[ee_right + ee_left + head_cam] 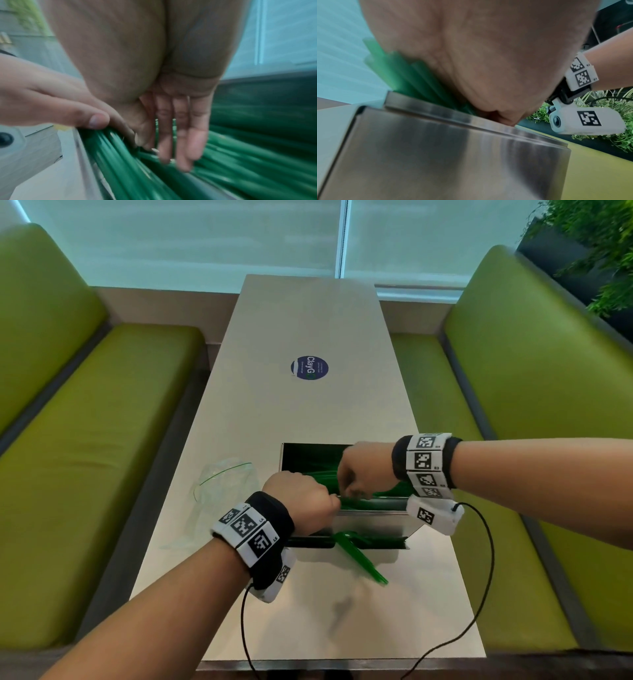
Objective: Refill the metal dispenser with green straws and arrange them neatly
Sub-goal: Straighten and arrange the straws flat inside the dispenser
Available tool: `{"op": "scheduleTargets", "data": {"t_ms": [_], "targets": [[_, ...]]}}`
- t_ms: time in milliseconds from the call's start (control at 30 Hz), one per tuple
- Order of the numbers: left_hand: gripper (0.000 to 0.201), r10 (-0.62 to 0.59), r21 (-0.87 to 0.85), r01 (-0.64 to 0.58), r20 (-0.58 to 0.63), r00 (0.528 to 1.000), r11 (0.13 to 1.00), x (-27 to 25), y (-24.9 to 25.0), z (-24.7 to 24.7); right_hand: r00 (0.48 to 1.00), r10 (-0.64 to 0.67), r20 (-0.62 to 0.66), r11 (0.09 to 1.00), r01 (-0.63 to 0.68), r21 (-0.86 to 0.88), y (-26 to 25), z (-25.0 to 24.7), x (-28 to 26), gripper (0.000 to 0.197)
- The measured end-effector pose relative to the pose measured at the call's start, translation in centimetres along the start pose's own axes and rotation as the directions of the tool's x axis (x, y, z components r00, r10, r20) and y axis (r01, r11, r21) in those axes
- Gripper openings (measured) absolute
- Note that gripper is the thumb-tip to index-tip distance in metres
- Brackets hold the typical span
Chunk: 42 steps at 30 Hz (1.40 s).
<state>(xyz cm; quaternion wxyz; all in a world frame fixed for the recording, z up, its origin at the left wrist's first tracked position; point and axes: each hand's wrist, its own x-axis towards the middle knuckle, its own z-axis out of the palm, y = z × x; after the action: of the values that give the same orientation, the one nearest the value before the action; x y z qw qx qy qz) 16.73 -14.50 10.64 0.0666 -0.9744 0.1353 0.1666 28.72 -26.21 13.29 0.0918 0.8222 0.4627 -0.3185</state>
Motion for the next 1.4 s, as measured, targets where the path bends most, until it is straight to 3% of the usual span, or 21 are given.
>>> {"op": "scheduleTargets", "data": {"t_ms": [67,167,233,333,400,500,633,767,867,933,1000,1033,1067,1133,1200,1267,1400], "targets": [[0.028,0.014,0.027,-0.015,0.021,1.000,1.000,-0.1,0.0,0.0,0.995,0.039,0.093,0.993,-0.028,-0.112,0.3,0.8,0.3,0.027],[0.053,-0.036,0.042,0.035,0.008,0.999,0.998,0.1,0.3,0.4,0.996,0.052,0.069,0.983,-0.039,-0.177,0.8,0.8,0.5,0.034],[0.048,-0.089,0.043,0.090,-0.024,0.996,0.995,0.0,0.4,0.4,0.996,0.044,0.077,0.974,-0.026,-0.226,0.8,0.7,0.6,0.038],[0.032,-0.067,0.026,0.069,-0.052,0.996,0.997,-0.1,0.4,0.1,0.996,0.044,0.081,0.970,-0.024,-0.240,0.8,0.8,0.7,0.038],[0.025,-0.029,0.049,0.030,-0.026,0.999,0.998,-0.3,0.4,-0.1,0.998,0.030,0.051,0.985,-0.021,-0.172,0.9,0.8,0.6,0.033],[0.033,-0.050,-0.004,0.050,-0.005,0.999,0.999,-0.6,0.2,-0.6,0.998,-0.020,0.055,1.000,0.020,0.009,0.8,0.8,0.5,0.025],[0.033,-0.085,-0.252,0.076,-0.026,0.996,0.965,-0.7,-1.1,-1.0,0.979,-0.082,0.186,0.989,0.057,0.137,-0.3,1.2,1.2,0.040],[0.021,-0.138,-0.406,0.059,-0.167,0.976,0.912,-1.0,-2.0,-0.6,0.957,-0.052,0.285,0.963,-0.028,0.269,-0.9,1.1,1.9,0.036],[0.037,-0.186,-0.505,-0.023,-0.361,0.914,0.863,-1.5,-2.3,-0.3,0.947,-0.047,0.317,0.921,-0.082,0.381,-0.7,1.4,1.9,0.034],[0.038,-0.308,-0.605,-0.065,-0.492,0.814,0.794,-2.3,-2.7,-0.4,0.948,-0.067,0.310,0.903,-0.075,0.424,-0.4,1.6,1.9,0.038],[0.037,-0.437,-0.693,-0.085,-0.541,0.719,0.716,-3.4,-3.3,0.0,0.953,-0.092,0.287,0.912,-0.034,0.408,-0.3,1.6,1.7,0.042],[0.039,-0.480,-0.735,-0.086,-0.521,0.706,0.672,-4.1,-3.5,0.5,0.954,-0.112,0.276,0.918,-0.007,0.396,-0.3,1.5,1.4,0.042],[0.044,-0.500,-0.782,-0.087,-0.475,0.724,0.617,-4.7,-3.7,1.2,0.957,-0.130,0.261,0.919,0.017,0.394,-0.3,1.5,1.3,0.042],[0.064,-0.483,-0.868,-0.073,-0.341,0.806,0.491,-5.7,-3.4,2.5,0.962,-0.152,0.225,0.920,0.055,0.388,-0.3,1.7,1.1,0.040],[0.083,-0.449,-0.872,-0.047,-0.297,0.843,0.488,-5.8,-2.4,3.9,0.971,-0.160,0.177,0.932,0.089,0.352,-0.3,2.0,1.1,0.039],[0.095,-0.448,-0.836,-0.054,-0.346,0.824,0.546,-5.4,-1.5,4.8,0.978,-0.160,0.135,0.937,0.108,0.333,-0.1,2.1,0.9,0.037],[0.131,-0.518,-0.892,-0.075,-0.325,0.791,0.445,-5.0,-0.9,5.1,0.988,-0.143,0.056,0.923,0.113,0.367,0.5,2.1,0.5,0.032]]}}
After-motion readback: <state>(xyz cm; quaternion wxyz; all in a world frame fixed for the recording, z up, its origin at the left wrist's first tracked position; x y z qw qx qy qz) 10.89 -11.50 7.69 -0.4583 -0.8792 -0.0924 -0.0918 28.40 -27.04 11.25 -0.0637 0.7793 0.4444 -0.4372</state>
